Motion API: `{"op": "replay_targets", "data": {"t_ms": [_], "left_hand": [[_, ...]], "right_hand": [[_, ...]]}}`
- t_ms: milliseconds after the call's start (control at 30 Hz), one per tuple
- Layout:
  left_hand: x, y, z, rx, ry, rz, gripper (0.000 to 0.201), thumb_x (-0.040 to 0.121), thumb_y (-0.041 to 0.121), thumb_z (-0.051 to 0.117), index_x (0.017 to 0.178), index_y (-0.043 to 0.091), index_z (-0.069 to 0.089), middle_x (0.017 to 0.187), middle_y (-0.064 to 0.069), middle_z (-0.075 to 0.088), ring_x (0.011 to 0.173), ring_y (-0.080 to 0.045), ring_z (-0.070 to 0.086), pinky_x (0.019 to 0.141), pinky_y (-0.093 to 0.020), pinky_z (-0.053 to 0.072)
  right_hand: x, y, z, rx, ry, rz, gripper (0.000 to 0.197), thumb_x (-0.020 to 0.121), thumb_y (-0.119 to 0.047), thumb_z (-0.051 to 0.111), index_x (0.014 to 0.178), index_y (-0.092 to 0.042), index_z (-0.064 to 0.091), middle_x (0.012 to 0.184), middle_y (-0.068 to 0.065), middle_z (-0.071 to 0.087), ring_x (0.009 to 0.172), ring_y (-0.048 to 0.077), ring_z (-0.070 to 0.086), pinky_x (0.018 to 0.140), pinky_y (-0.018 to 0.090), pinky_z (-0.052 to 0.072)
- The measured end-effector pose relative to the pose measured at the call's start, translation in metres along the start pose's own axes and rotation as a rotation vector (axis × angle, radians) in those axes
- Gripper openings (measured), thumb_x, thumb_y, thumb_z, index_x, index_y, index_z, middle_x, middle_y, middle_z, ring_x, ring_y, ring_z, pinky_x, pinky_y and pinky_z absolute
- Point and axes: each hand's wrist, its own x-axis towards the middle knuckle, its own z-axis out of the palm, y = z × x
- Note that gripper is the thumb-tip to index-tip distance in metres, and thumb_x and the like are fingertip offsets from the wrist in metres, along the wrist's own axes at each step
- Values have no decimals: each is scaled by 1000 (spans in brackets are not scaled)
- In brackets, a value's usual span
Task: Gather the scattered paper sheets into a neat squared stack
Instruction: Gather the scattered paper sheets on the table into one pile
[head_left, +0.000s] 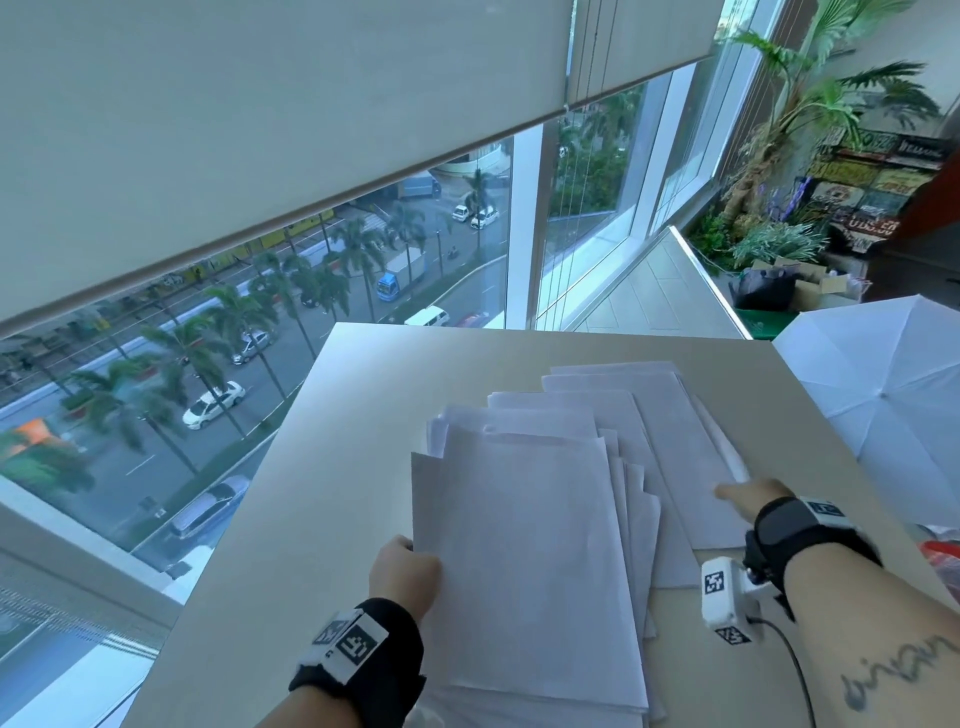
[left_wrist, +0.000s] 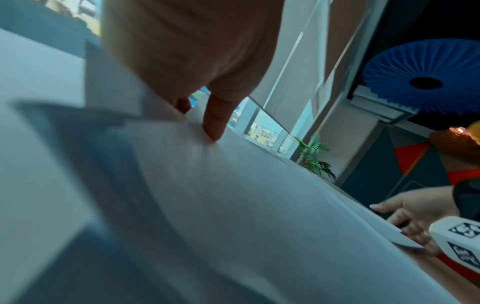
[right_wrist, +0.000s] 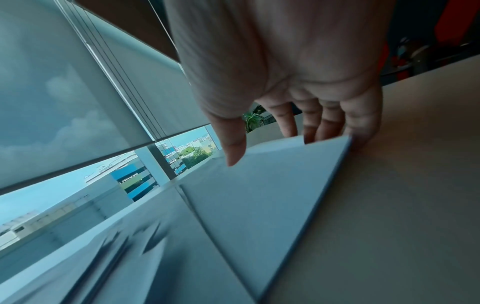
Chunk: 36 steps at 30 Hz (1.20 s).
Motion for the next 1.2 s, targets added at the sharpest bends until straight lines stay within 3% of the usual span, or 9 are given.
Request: {"op": "replay_targets", "data": {"t_ms": [133,300,367,467,600,667,867,1067,1200], "left_hand": [[2,6,4,-29,-6,-14,18,74,-6,45,64,9,45,67,-7,51,63,-24,48,54,-27,38],[4,17,5,-92,3,-2,11,73,-3,46,69,7,48,76,-13,55,72,-29,53,64,-34,44],[4,21,5,-113,12,6,6,73,-1,48,74,5,51,82,-16,59,77,-32,58,68,-38,48],[4,26,4,-193,17,-1,15,73,1,53,87,1,56,90,-19,64,85,-36,63,75,-42,52],[0,22,4,-305,-114,-67,32,53,7,62,85,5,56,85,-17,65,82,-35,64,77,-46,55],[2,18,7,-339,-184,-78,38,45,8,61,83,5,60,88,-22,67,85,-39,66,82,-53,54],[-5,26,4,-403,-254,-46,28,84,-13,42,104,3,53,96,-21,63,84,-35,61,78,-45,53],[-2,28,-13,-423,-242,-1,21,91,-5,44,104,7,53,86,-13,64,73,-29,60,64,-35,50],[1,29,-20,-445,-219,13,21,91,-4,44,108,4,51,84,-12,62,72,-28,59,65,-33,49]], "right_hand": [[5,-9,4,29,-39,-12,55,86,-18,62,128,12,44,135,27,48,120,39,50,97,39,40],[18,-9,1,113,33,-26,59,81,-5,62,133,7,37,135,26,46,121,40,48,95,41,42],[29,-7,2,119,63,-61,58,77,-5,61,130,4,39,122,27,54,104,42,58,84,47,52],[35,-6,2,206,-9,-115,32,81,-3,57,111,4,49,82,19,57,66,31,57,57,34,46],[32,-6,3,436,-120,-112,25,86,-4,56,110,4,50,81,16,53,84,34,53,69,39,44],[30,-9,6,456,-122,-115,23,87,0,54,109,2,49,79,15,51,84,34,51,61,39,42],[28,-17,19,598,-79,-169,36,82,14,47,117,6,46,85,16,53,80,31,49,57,34,40],[11,-34,21,843,33,-174,39,84,11,48,122,4,46,104,17,49,83,30,51,48,28,44],[0,-46,23,869,-3,-214,40,85,11,47,124,4,44,109,23,51,66,26,50,43,28,43]]}}
